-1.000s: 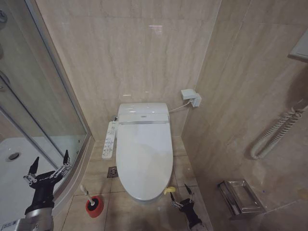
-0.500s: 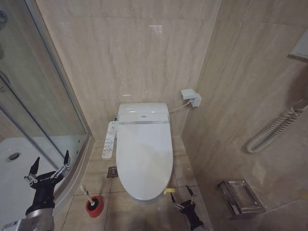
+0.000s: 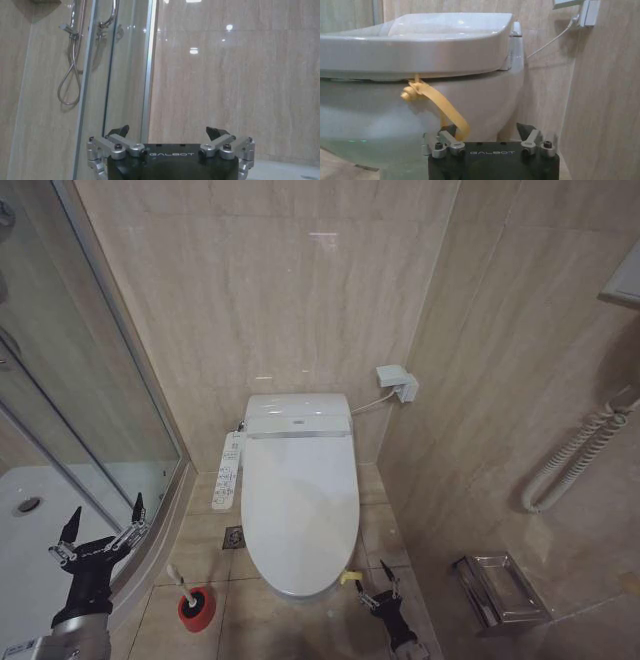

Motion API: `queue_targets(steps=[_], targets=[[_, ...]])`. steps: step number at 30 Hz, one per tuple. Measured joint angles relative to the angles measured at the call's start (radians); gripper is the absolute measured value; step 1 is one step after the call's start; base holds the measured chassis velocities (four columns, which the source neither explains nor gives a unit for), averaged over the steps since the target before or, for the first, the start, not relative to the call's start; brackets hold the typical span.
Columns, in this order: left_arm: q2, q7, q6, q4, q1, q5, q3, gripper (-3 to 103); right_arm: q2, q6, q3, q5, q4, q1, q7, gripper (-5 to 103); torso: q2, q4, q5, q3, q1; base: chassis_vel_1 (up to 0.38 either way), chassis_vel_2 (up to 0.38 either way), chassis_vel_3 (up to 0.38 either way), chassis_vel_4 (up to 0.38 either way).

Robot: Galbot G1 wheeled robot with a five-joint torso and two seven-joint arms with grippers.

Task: Open the toilet lid, clean the toilet bowl with a toilet brush, close the toilet lid, and flush.

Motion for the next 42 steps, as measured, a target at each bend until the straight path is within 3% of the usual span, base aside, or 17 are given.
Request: queue_targets(steps=[5,6,13,14,20,21,29,35,42], targets=[[0.0,0.0,-0.001,0.005,-0.002,-0.001,-0.002,100,0.01,0.006,-0.014,0.008,0.019,-0.018,-0.016,84,0.0,-0.0001,0.0,0.0,0.0,0.0,0.0,0.0,0.0],[0.0,0.0,-0.002,0.006,-0.003,-0.001,-0.002,100,0.01,0.007,-0.016,0.01,0.025,-0.021,-0.02,57,0.0,-0.0001,0.0,0.0,0.0,0.0,0.0,0.0,0.0],[-0.003,0.0,-0.002,0.015,-0.009,0.001,0.004,100,0.008,0.013,-0.022,0.033,0.08,-0.053,-0.039,57,0.0,0.0,0.0,0.0,0.0,0.0,0.0,0.0,0.0],[-0.005,0.0,-0.002,0.016,-0.01,0.001,0.006,100,0.006,0.013,-0.024,0.037,0.094,-0.063,-0.041,30,0.0,-0.0001,0.0,0.0,0.0,0.0,0.0,0.0,0.0],[-0.007,0.0,-0.002,0.017,-0.014,0.003,0.011,100,0.0,0.018,-0.026,0.055,0.155,-0.104,-0.045,30,0.0,-0.0001,0.0001,0.0,0.0,0.0,0.0,0.0,0.0],[-0.007,0.0,-0.002,0.017,-0.016,0.002,0.01,100,-0.001,0.02,-0.027,0.061,0.173,-0.118,-0.045,3,0.0,0.0,0.0,0.0,0.0,0.0,0.0,0.0,0.0],[0.015,-0.009,-0.003,0.033,-0.038,-0.046,-0.056,100,0.0,0.029,-0.025,0.113,0.306,-0.216,-0.028,1,0.0,0.0001,0.0002,0.0,0.0,0.0,0.0,0.0,0.0],[0.035,-0.012,-0.001,0.047,-0.05,-0.088,-0.115,100,-0.005,0.077,-0.004,0.124,0.434,-0.284,-0.029,1,0.0,-0.0001,0.0001,0.0,0.0,0.0,0.0,0.0,0.0],[0.046,-0.012,0.001,0.076,-0.067,-0.098,-0.134,100,-0.027,0.067,-0.005,0.164,0.605,-0.33,-0.011,1,0.0,0.0,0.0,0.0,0.0,0.0,0.0,0.0,0.0]])
